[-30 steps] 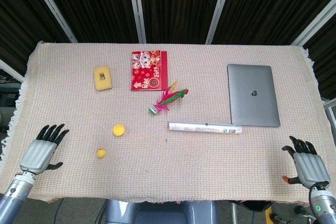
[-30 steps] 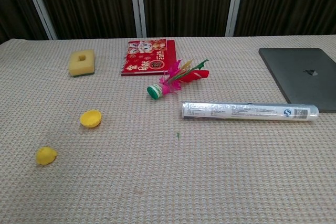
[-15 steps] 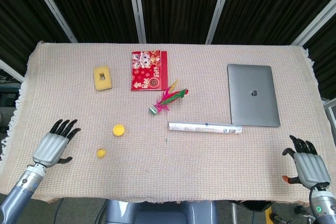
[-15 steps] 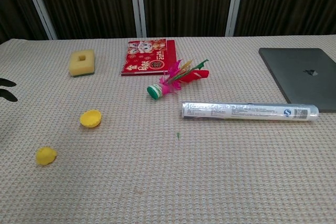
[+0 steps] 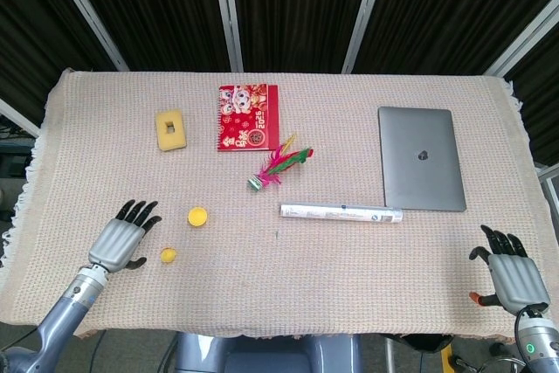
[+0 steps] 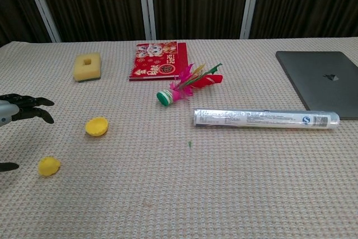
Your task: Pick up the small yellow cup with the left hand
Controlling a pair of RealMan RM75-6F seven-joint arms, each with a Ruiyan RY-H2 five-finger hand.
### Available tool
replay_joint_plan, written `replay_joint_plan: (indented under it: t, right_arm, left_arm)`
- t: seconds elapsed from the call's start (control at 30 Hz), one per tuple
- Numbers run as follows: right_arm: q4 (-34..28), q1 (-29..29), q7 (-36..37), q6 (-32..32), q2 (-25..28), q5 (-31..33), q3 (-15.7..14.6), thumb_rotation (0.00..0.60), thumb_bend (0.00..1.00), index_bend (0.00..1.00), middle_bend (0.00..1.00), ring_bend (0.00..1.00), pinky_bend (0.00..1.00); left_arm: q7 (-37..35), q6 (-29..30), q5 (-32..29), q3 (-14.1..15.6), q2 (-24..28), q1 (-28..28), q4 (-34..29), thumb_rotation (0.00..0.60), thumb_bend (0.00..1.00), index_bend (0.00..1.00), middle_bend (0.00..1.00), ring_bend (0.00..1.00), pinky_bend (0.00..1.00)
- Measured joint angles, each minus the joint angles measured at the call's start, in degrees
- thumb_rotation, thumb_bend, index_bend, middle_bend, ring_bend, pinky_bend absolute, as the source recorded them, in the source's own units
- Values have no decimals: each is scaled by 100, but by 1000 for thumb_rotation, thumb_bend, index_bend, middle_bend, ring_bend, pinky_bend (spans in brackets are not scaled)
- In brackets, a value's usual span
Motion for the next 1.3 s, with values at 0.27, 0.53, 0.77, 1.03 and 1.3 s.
replay_joint_plan:
  t: [0.27,0.53,0.77,1.03,1.3]
  right_arm:
    - [5,0,15,-10,1,-3,7,600,0,370,0,0,0]
    - [9,-4,21,-12,2,-15,8,600,0,371,0,0,0]
    - [13,-6,22,-16,0,-14,11,600,0,371,0,0,0]
    - [6,-9,12,-13,1,-17,12,600,0,371,0,0,0]
    - [7,-8,23,-25,7,-16,14,600,0,371,0,0,0]
  left_arm:
    - [184,28,-57,41,-240,-38,-160,600,238,264,0,0,0]
    - [326,76,-148,125,-395,-25,-149,600,251,321,0,0,0]
    - [392,114,-232,180,-452,3,-73,600,269,353,0,0,0]
    - [404,170,-266,188,-472,7,-26,600,281,382,0,0,0]
    - [494,218,-251,191,-626,-16,25,600,293,394,0,0,0]
